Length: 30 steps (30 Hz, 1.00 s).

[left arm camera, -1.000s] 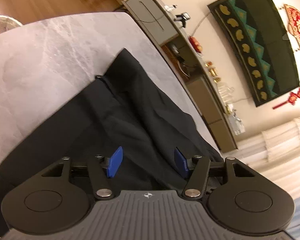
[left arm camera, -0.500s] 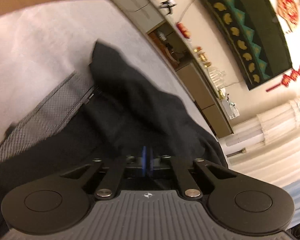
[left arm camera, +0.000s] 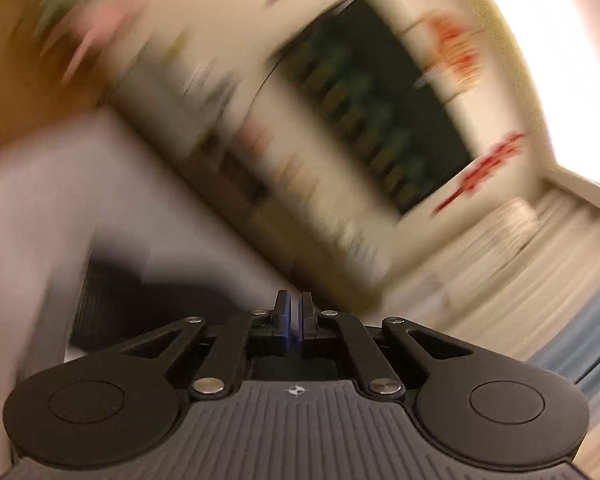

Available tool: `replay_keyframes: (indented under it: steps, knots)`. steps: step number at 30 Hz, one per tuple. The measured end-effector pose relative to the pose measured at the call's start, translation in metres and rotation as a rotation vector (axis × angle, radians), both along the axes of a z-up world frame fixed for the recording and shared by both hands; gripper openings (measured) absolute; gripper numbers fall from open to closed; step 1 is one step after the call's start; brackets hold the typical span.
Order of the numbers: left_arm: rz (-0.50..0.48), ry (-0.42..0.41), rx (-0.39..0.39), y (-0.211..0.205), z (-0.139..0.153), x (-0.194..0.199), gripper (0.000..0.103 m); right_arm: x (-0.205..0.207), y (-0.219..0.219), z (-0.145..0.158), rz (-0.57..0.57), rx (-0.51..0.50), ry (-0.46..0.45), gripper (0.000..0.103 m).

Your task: Fold clothes

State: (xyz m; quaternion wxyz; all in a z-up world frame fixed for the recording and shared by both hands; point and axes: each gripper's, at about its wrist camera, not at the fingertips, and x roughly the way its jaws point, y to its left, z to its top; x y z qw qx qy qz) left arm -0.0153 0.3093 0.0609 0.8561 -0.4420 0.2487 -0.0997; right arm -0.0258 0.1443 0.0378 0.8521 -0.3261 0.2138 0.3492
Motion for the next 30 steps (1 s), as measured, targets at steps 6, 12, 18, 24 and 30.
replay_keyframes:
  steps: [6,12,18,24,30]
  knots:
    - [-0.015,0.138,-0.031,-0.019,-0.051,0.020,0.032,-0.013,-0.004,-0.011,0.000,-0.087,-0.006,0.013]
    - [0.018,0.222,-0.019,-0.030,-0.071,0.057,0.053,-0.020,0.039,0.018,0.098,-0.031,-0.081,0.046]
    - [0.041,0.306,-0.017,-0.035,-0.093,0.068,0.056,0.014,0.107,-0.018,0.172,-0.188,-0.030,0.031]
    - [0.037,0.323,-0.021,-0.033,-0.104,0.072,0.070,0.017,0.129,-0.027,0.168,-0.154,-0.032,0.000]
    - [0.090,0.268,0.018,-0.040,-0.098,0.061,0.011,-0.011,0.123,-0.003,0.174,-0.018,-0.067,0.000]
